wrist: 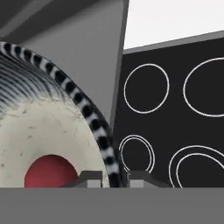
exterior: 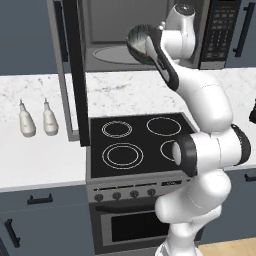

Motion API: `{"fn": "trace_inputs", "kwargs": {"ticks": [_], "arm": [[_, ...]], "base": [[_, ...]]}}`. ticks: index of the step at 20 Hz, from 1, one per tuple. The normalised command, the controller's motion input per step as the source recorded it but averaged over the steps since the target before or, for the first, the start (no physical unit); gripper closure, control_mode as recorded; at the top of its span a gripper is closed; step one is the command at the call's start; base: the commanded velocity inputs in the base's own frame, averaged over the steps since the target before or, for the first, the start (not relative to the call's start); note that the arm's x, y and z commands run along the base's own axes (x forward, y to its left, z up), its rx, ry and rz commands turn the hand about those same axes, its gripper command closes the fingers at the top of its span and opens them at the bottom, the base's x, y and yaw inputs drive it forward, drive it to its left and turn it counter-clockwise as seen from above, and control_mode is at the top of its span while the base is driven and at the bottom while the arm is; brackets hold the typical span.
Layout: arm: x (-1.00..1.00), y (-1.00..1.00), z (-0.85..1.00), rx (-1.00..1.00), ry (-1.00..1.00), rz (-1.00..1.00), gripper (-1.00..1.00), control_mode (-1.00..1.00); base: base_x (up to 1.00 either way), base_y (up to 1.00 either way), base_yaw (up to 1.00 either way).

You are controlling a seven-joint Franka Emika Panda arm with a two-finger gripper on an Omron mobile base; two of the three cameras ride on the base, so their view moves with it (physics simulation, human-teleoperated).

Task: Pick the tomato from the sink and place it in the bowl. Then pick the bowl and place it in the microwave. Then close the microwave door and press the start button.

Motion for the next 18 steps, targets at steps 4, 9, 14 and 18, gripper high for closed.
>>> {"fn": "trace_inputs", "kwargs": {"ticks": [4, 9, 14, 18], "arm": [[0.88, 0.12, -0.11, 0.0, -0.11, 0.0, 1.0, -1.0], [0.58, 0.04, -0.08, 0.0, 0.0, 0.0, -1.0, -1.0], [0.06, 0.12, 0.0, 0.0, -0.17, -0.01, -1.0, -1.0], [-0.02, 0.41, 0.0, 0.0, -0.31, -0.04, -1.0, -1.0]], "base": [[0.0, 0.0, 0.0], [0.0, 0.0, 0.0], [0.0, 0.0, 0.0], [0.0, 0.0, 0.0]]}}
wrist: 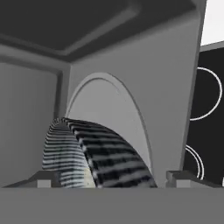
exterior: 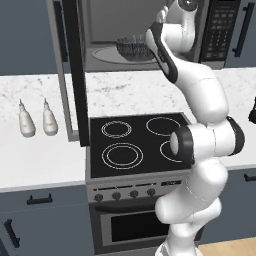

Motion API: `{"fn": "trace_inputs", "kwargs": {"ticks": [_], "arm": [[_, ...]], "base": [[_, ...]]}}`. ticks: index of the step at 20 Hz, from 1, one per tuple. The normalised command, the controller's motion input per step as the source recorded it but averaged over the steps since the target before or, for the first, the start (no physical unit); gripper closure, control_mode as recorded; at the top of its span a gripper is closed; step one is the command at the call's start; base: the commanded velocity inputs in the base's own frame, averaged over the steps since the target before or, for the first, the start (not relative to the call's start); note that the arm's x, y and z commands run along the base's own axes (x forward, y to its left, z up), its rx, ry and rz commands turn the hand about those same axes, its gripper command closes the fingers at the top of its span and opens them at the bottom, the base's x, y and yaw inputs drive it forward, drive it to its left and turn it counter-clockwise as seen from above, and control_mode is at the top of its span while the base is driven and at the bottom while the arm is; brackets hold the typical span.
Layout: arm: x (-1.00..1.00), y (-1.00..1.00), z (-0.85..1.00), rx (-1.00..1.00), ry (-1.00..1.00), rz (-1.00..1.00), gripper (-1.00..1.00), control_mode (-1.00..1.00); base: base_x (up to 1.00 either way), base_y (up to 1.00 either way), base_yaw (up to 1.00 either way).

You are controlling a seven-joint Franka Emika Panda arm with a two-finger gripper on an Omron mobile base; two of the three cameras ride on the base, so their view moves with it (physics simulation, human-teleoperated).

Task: Pick the tomato from the sink and place it in the bowl. Then pick the bowl and place it in the microwave. Then close the microwave door and press the start button.

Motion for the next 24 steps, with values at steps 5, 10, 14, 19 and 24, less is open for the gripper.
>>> {"fn": "trace_inputs", "kwargs": {"ticks": [5, 10, 14, 19, 24], "arm": [[-0.55, 0.19, -0.07, 0.0, -0.37, -0.04, -1.0, -1.0], [-1.0, 0.0, -0.67, 0.0, -0.45, 0.0, -1.0, -1.0], [-1.0, 0.04, -0.58, 0.0, -0.24, 0.0, -1.0, -1.0], [-1.0, 0.29, -0.18, 0.0, 0.03, 0.0, -1.0, -1.0], [-1.0, 0.41, -0.23, -0.04, 0.27, 0.05, -1.0, -1.0]], "base": [[0.0, 0.0, 0.0], [0.0, 0.0, 0.0], [0.0, 0.0, 0.0], [0.0, 0.0, 0.0], [0.0, 0.0, 0.0]]}}
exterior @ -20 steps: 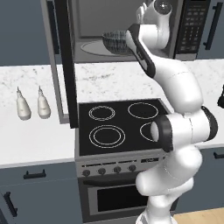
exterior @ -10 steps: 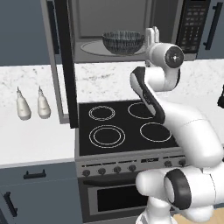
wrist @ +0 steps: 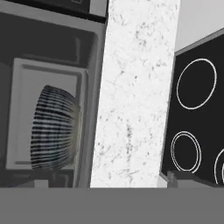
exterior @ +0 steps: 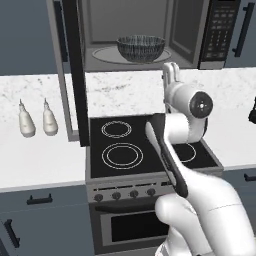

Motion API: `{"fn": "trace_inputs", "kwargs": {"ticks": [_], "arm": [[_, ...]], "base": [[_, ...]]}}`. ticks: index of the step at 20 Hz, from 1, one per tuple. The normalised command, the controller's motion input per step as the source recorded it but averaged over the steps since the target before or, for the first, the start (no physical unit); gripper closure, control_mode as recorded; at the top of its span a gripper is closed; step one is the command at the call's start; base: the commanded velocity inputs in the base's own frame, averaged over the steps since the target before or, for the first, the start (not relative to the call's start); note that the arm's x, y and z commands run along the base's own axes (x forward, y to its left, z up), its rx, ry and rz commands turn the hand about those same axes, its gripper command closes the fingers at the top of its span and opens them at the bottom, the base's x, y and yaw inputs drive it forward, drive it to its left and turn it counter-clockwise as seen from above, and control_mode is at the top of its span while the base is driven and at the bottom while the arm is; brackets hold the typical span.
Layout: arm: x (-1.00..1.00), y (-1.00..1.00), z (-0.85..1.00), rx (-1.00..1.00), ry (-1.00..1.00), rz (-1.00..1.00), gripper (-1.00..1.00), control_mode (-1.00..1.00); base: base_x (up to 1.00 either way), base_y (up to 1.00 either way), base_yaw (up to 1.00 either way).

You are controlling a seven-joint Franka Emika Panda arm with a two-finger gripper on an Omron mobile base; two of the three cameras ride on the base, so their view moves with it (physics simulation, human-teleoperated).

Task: Pick the tomato from the sink and place it in the bowl. Then pick the bowl and place it in the microwave. Then close the microwave door and press the start button.

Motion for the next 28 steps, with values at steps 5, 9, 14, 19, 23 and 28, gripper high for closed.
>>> {"fn": "trace_inputs", "kwargs": {"ticks": [5, 9, 14, 19, 23, 28], "arm": [[-1.0, 0.46, -0.17, -0.07, 0.4, 0.08, -1.0, -1.0], [-1.0, 0.51, -0.61, -0.11, 0.24, 0.02, -1.0, -1.0], [-1.0, 0.66, -0.79, -0.08, 0.02, -0.01, -1.0, -1.0], [-0.91, 0.78, -0.34, 0.0, 0.0, -0.04, -1.0, -1.0], [-0.45, 0.83, -0.09, 0.0, 0.0, 0.0, -1.0, -1.0], [-0.26, 0.87, -0.21, 0.0, 0.0, 0.0, -1.0, -1.0]], "base": [[0.0, 0.0, 0.0], [0.0, 0.0, 0.0], [0.0, 0.0, 0.0], [0.0, 0.0, 0.0], [0.0, 0.0, 0.0], [0.0, 0.0, 0.0]]}}
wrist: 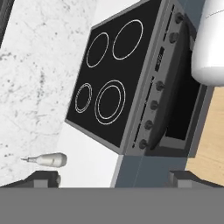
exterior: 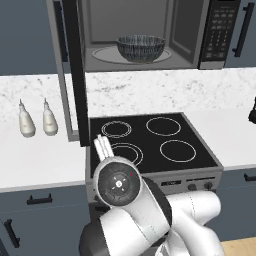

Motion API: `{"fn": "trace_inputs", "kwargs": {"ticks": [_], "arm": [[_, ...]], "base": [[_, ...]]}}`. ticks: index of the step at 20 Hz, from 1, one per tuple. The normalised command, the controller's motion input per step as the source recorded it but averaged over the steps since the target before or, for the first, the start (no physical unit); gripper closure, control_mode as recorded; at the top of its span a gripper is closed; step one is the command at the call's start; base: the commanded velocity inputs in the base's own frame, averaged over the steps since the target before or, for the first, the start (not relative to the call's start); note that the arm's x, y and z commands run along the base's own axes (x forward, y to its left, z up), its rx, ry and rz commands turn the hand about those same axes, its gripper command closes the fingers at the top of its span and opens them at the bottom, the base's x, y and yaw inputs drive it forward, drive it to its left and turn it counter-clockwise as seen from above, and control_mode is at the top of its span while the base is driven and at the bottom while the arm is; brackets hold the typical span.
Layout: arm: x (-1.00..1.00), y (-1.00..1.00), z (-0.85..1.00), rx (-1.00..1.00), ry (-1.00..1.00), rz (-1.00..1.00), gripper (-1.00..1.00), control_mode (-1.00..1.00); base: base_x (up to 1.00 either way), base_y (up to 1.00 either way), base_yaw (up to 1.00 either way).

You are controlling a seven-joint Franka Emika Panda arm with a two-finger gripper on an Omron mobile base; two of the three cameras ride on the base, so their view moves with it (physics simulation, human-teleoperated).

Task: Pick the tomato from the sink and place it in the bowl. Then pick the bowl and place it in the microwave. Then close the microwave door and press the start button.

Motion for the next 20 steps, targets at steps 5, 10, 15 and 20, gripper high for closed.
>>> {"fn": "trace_inputs", "kwargs": {"ticks": [5, 10, 15, 20], "arm": [[-0.2, 0.93, -0.25, -0.02, 0.0, 0.0, -1.0, -1.0], [-0.11, 0.99, -0.04, -0.05, -0.03, -0.02, -1.0, -1.0], [0.27, 0.92, 0.19, -0.08, -0.1, -0.14, -1.0, -1.0], [0.96, 0.59, 0.46, -0.04, -0.06, -0.29, -1.0, -1.0]], "base": [[0.0, 0.0, 0.0], [0.0, 0.0, 0.0], [0.0, 0.0, 0.0], [0.0, 0.0, 0.0]]}}
